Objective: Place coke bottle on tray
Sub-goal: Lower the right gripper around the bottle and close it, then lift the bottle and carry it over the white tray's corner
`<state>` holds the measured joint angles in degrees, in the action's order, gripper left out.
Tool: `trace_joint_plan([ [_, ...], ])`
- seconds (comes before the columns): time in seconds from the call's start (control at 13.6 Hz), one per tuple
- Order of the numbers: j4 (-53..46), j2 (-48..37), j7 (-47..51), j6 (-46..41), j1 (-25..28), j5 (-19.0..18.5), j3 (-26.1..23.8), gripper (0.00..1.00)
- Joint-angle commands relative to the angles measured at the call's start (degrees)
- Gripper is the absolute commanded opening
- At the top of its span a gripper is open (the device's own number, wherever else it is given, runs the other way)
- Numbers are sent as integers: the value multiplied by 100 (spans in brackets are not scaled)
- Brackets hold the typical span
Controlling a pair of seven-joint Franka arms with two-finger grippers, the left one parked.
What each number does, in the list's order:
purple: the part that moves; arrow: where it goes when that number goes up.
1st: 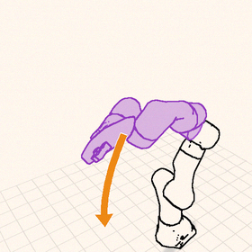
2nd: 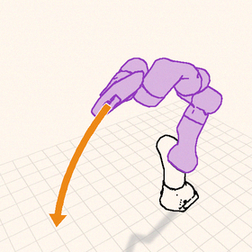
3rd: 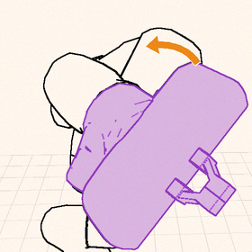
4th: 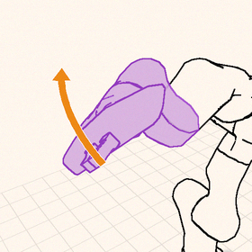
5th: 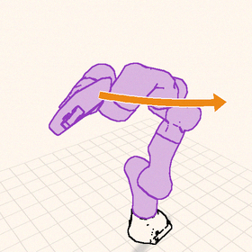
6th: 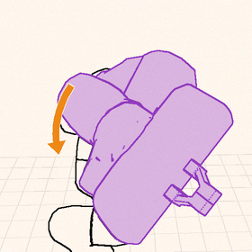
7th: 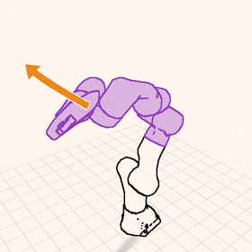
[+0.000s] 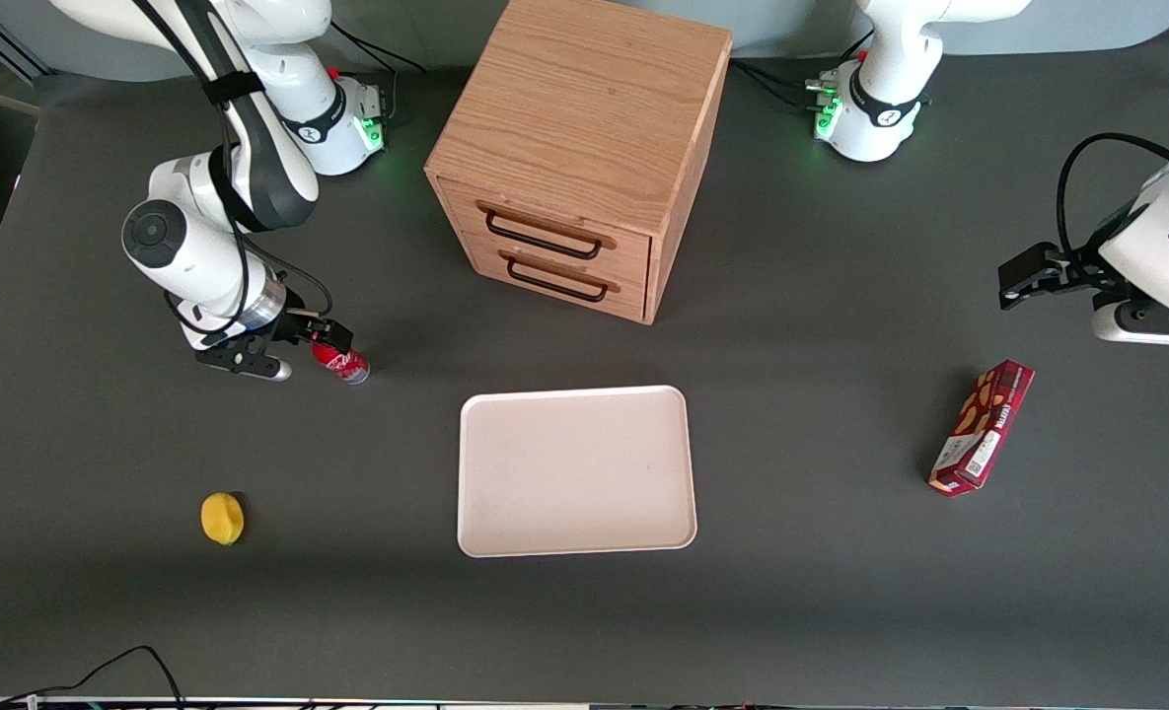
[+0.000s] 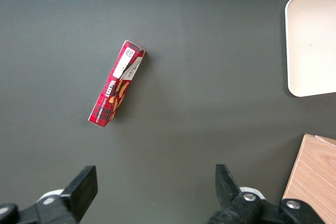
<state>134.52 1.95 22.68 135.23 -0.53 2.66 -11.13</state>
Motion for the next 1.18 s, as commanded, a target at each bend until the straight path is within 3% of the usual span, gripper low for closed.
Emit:
trace_joint_plan([
  [0.0, 100, -257, 71, -137, 18, -2, -21, 6],
  [0.07, 100, -257, 70, -137, 18, -46, -21, 0],
  [0.29, 74, -301, 70, -163, 18, -143, -21, 0],
  [0.51, -538, -546, 53, -1178, 18, -248, -21, 0],
  [0.74, -2100, -442, 18, -2909, 9, -617, 6, 0],
  [0.88, -3242, -127, -140, -3676, 9, -635, 6, 0],
  [1.1, -5806, 1101, 17, -5274, 149, -592, -21, 0],
])
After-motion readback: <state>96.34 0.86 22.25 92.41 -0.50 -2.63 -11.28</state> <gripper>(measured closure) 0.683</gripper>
